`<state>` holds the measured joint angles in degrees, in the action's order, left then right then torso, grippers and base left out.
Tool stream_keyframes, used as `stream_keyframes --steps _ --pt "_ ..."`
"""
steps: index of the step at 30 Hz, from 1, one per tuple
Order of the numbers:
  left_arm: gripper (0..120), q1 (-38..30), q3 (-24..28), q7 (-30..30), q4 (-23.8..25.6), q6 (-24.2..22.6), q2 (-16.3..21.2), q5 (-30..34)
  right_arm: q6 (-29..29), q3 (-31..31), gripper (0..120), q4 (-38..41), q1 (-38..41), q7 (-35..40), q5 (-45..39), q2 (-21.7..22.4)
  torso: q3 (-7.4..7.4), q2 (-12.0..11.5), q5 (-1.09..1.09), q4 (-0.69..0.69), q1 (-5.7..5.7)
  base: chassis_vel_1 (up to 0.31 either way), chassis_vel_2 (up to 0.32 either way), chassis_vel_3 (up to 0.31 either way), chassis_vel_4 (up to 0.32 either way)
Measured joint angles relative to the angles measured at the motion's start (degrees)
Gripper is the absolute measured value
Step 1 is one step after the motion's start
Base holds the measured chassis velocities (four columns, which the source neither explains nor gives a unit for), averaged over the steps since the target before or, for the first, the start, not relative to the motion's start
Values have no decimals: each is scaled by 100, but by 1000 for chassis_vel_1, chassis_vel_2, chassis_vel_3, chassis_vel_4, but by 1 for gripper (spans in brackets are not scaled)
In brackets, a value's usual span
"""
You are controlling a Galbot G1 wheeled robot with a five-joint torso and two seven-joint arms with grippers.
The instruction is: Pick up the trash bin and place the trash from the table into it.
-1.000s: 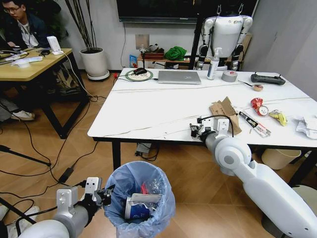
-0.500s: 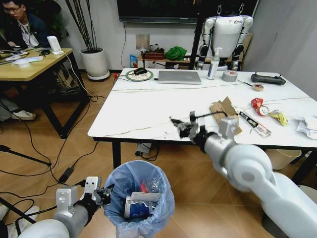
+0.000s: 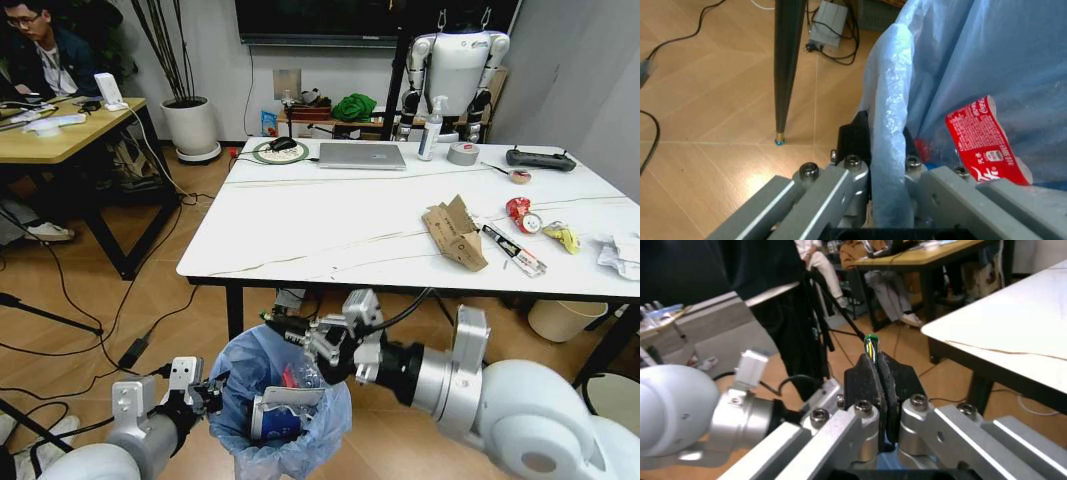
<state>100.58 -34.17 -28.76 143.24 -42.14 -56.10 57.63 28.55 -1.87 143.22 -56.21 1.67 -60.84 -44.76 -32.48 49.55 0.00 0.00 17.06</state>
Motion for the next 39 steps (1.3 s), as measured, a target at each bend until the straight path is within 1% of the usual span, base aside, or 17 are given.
stream_keyframes --steps 6,10,12,14,18,19,23,24,25,27,28,30,32,35,36,38,39 --pt "0 22 13 -2 0 0 -19 -27 107 -13 0 -89 80 147 115 -28 0 0 0 0 0 0 0 0 0" --pt "0 27 25 0 0 0 -30 -49 118 -162 16 -130 125 226 142 -100 0 0 0 0 0 0 0 0 0" --pt "0 27 25 1 0 0 -30 -50 123 -180 18 -134 126 233 144 -103 0 0 0 0 0 0 0 0 0" --pt "0 30 22 4 0 0 -31 -50 131 -210 29 -158 116 270 157 -109 0 0 0 0 0 0 0 0 0" --pt "0 53 20 8 0 0 -46 -66 121 -162 42 -243 102 403 146 -137 0 1 0 0 0 0 0 0 0" --pt "0 53 20 8 0 0 -46 -66 121 -162 42 -243 102 403 146 -137 0 1 0 0 0 0 0 0 0" --pt "0 82 0 48 0 0 -62 -180 18 457 62 -321 98 874 -82 -235 0 1 0 0 0 0 0 0 0" --pt "0 89 0 92 0 0 -73 -266 -37 615 65 -352 89 997 -80 -249 0 1 0 0 0 0 0 0 0" --pt "0 89 0 92 0 0 -73 -266 -37 615 65 -352 89 997 -80 -249 0 1 0 0 0 0 0 0 0" --pt "0 121 13 244 0 0 -121 -539 -268 996 73 -463 -12 1301 113 -307 0 1 0 1 1 0 0 0 0" --pt "0 141 37 304 0 0 -144 -641 -374 1233 79 -529 -138 1400 289 -368 0 1 1 1 2 0 0 0 0" --pt "0 161 55 335 0 0 -161 -691 -442 1519 84 -597 -316 1427 557 -444 -1 1 1 1 2 0 0 0 0" --pt "0 196 59 359 0 0 -173 -725 -490 1941 93 -658 -630 1347 1163 -579 0 1 0 1 2 0 0 0 0" --pt "0 208 54 363 0 0 -171 -730 -498 2108 98 -678 -794 1300 1458 -649 0 1 0 0 1 0 0 0 0" --pt "0 218 30 373 0 0 -146 -734 -495 2422 100 -729 -1166 1219 2114 -847 0 1 2 -1 1 0 0 0 0" --pt "0 200 26 381 0 0 -111 -729 -496 2720 100 -774 -1577 1172 2705 -1162 0 1 2 -2 1 0 0 0 0" --pt "0 196 31 385 0 0 -103 -728 -496 2803 100 -771 -1676 1152 2807 -1253 0 1 2 -1 1 0 0 0 0"
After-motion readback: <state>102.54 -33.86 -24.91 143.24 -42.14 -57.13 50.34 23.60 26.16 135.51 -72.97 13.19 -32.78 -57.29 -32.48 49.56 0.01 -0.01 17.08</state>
